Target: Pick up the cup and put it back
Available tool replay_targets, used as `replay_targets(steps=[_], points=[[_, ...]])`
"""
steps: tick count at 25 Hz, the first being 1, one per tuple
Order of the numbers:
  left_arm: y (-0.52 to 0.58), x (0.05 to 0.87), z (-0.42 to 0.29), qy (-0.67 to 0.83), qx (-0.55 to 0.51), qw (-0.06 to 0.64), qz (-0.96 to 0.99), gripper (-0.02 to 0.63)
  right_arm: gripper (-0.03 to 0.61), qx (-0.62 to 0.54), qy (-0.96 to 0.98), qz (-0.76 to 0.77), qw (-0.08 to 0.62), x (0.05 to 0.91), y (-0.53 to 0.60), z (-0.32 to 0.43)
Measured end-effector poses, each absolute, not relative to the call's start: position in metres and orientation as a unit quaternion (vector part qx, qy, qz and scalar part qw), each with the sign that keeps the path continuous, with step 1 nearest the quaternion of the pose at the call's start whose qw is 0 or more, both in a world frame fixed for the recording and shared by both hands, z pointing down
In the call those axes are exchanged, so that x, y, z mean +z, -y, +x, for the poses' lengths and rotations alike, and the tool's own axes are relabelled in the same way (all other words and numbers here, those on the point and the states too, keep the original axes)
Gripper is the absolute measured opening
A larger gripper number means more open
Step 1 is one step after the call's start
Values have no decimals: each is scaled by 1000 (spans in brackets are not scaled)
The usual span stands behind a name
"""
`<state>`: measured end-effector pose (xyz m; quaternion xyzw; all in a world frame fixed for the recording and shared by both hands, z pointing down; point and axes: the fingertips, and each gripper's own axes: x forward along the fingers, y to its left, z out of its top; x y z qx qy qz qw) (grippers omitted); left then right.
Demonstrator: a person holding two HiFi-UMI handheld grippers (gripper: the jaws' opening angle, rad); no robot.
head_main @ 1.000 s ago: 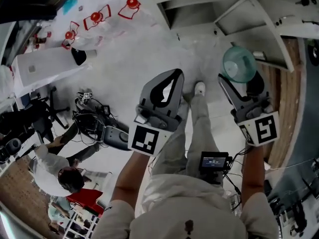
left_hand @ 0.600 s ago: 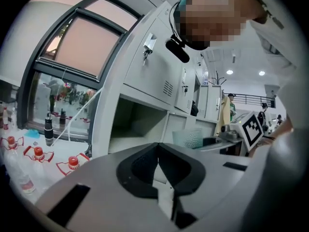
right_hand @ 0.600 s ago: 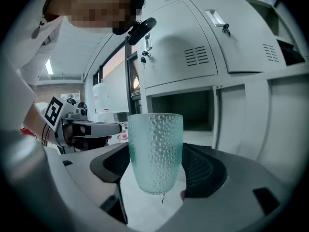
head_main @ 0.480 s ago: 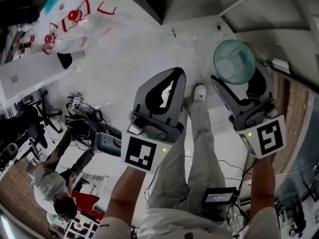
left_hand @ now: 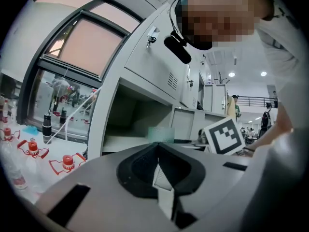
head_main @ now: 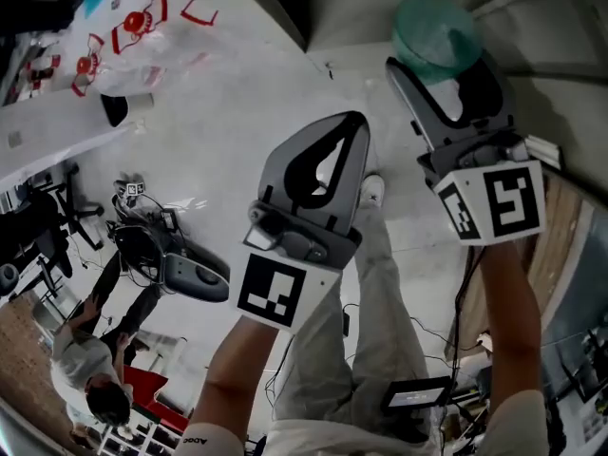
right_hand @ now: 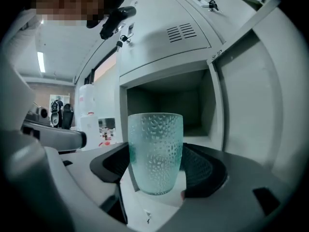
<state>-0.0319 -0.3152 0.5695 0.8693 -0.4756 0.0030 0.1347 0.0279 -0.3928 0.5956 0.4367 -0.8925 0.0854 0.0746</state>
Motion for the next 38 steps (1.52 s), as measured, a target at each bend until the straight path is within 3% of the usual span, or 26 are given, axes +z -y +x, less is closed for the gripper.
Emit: replay_targets(steps=[18,26,32,38], points=[[325,566,-62,527,-2,135,839,8,344,-5,860,505,65,595,532,4],[318,573,-56,519,6,144,842,8,344,-15,854,514,76,601,547,-5],[311,577,-52,512,11,148,846,8,344,0,855,501,131,622,544,-2],[304,583,-45,505,11,153,849,9,344,27,861,493,121,621,535,1]])
